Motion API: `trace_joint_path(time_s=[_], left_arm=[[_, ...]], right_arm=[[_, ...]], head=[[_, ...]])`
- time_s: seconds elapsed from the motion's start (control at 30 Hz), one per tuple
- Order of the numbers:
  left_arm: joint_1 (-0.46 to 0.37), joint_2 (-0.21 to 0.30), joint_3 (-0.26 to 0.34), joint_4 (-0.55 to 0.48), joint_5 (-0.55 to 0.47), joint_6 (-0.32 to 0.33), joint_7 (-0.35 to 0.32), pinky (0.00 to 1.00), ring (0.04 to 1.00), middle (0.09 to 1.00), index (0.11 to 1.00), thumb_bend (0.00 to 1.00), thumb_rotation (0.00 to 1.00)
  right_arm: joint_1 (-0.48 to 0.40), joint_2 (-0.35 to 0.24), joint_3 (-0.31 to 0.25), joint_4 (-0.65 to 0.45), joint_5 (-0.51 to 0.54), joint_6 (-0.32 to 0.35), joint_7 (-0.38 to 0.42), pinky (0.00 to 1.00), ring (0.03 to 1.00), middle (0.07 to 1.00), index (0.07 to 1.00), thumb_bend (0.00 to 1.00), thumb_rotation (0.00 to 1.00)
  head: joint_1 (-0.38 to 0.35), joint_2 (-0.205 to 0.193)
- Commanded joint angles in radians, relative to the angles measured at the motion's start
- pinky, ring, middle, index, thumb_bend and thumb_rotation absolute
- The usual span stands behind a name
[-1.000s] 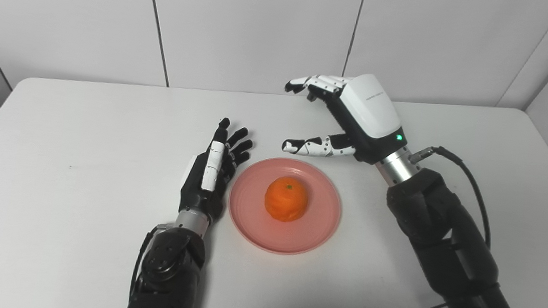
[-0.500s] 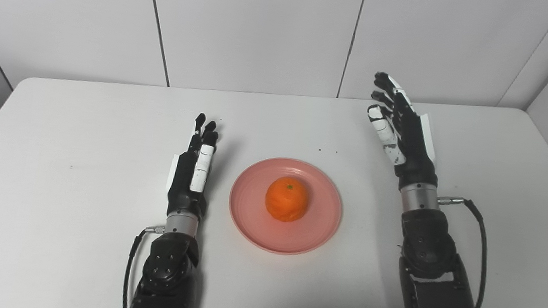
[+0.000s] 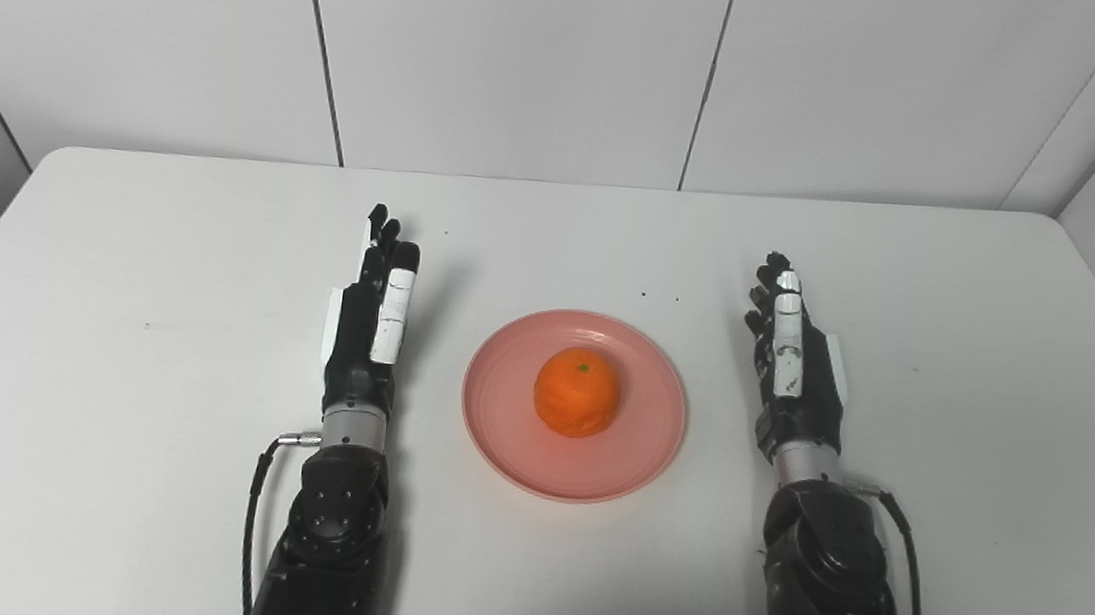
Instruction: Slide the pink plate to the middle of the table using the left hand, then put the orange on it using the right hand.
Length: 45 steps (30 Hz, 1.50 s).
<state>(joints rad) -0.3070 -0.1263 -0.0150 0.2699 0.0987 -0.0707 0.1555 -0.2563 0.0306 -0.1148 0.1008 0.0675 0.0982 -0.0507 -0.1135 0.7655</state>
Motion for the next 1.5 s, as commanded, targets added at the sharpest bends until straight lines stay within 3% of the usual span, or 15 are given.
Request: trace_joint_path(time_s=[0.0,0.57,1.47], left_arm=[[0.009,-0.009,0.002,-0.017,-0.009,0.023,-0.002,1.0,1.0,1.0,1.0,0.89,0.97],[0.022,-0.022,-0.013,-0.064,-0.04,0.096,-0.011,1.0,1.0,1.0,1.0,0.9,0.97],[0.031,-0.022,-0.017,-0.08,-0.059,0.113,-0.021,1.0,1.0,1.0,1.0,0.9,0.96]], right_arm=[[0.011,-0.006,0.02,0.014,-0.011,-0.002,0.013,1.0,0.996,0.975,0.97,0.82,1.0],[0.024,-0.028,0.051,0.073,-0.019,-0.062,0.013,1.0,1.0,0.974,0.977,0.8,1.0],[0.028,-0.034,0.066,0.073,0.004,-0.098,0.023,1.0,0.957,0.95,0.949,0.82,1.0]], head=[[0.001,0.001],[0.005,0.008],[-0.002,0.007]])
